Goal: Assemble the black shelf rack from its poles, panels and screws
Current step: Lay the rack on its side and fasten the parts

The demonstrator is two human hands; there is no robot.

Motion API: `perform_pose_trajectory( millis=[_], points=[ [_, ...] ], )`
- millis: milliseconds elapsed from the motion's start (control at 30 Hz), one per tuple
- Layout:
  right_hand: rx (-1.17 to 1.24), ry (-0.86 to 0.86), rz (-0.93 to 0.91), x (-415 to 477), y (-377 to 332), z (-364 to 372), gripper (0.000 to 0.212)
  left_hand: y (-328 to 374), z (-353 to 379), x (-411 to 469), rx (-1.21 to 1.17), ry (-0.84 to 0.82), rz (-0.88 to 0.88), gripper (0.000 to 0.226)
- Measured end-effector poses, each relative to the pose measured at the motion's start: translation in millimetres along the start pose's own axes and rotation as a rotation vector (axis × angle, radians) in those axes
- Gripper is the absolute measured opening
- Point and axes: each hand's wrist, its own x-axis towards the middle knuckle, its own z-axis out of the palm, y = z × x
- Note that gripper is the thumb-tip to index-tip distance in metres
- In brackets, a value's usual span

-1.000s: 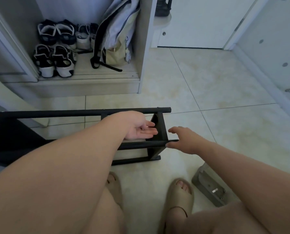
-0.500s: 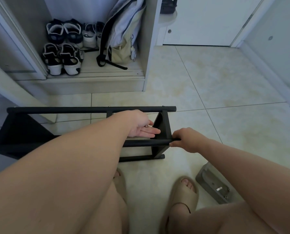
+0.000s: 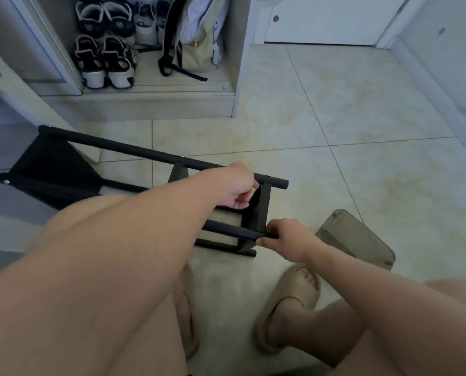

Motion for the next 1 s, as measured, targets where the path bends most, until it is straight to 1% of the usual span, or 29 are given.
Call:
perform_pose_trajectory(
  millis=[100, 167, 233, 267, 300, 400, 433, 500, 600, 633, 700, 800, 900, 1000],
  points=[
    [-0.008, -0.035, 0.002, -10, -3, 17, 0.034, -35, 20, 11, 0.147, 0.004, 0.028, 0.03],
    [-0.001, -0.036, 0.024, -12, -4, 22, 0.033, -53, 25, 22, 0.287, -0.005, 0.116, 0.023],
    [0.046, -0.014, 0.048, -12, -3, 23, 0.037, -62, 27, 28, 0.408, -0.001, 0.185, 0.024],
    [0.065, 0.006, 0.051, -11, -2, 21, 0.044, -65, 27, 30, 0.461, -0.005, 0.203, 0.025],
    [0.053, 0.039, 0.041, -9, 0, 19, 0.057, -65, 26, 33, 0.522, -0.018, 0.216, 0.024],
    [-0.132, 0.123, -0.024, 0, 6, 9, 0.114, -59, 17, 42, 0.71, -0.121, 0.224, 0.02],
    [-0.194, 0.123, -0.055, 4, 8, 6, 0.127, -55, 14, 46, 0.765, -0.156, 0.226, 0.021],
    [-0.318, 0.113, -0.13, 12, 11, 1, 0.138, -46, 10, 54, 0.891, -0.226, 0.239, 0.027],
    [-0.499, 0.103, -0.225, 26, 17, -5, 0.143, -31, 6, 64, 1.097, -0.366, 0.252, 0.027],
    [-0.537, 0.098, -0.246, 30, 19, -6, 0.143, -26, 4, 69, 1.132, -0.405, 0.25, 0.025],
    [-0.574, 0.076, -0.275, 36, 20, -8, 0.142, -19, -3, 77, 1.138, -0.464, 0.23, 0.022],
    [-0.582, 0.068, -0.306, 45, 23, -12, 0.141, -14, -18, 90, 1.084, -0.48, 0.264, 0.015],
    [-0.594, 0.05, -0.32, 55, 25, -19, 0.141, -23, -28, 101, 0.867, -0.48, 0.286, 0.01],
    [-0.616, 0.047, -0.336, 63, 28, -26, 0.141, -38, -29, 115, 0.742, -0.451, 0.253, 0.007]
  ],
)
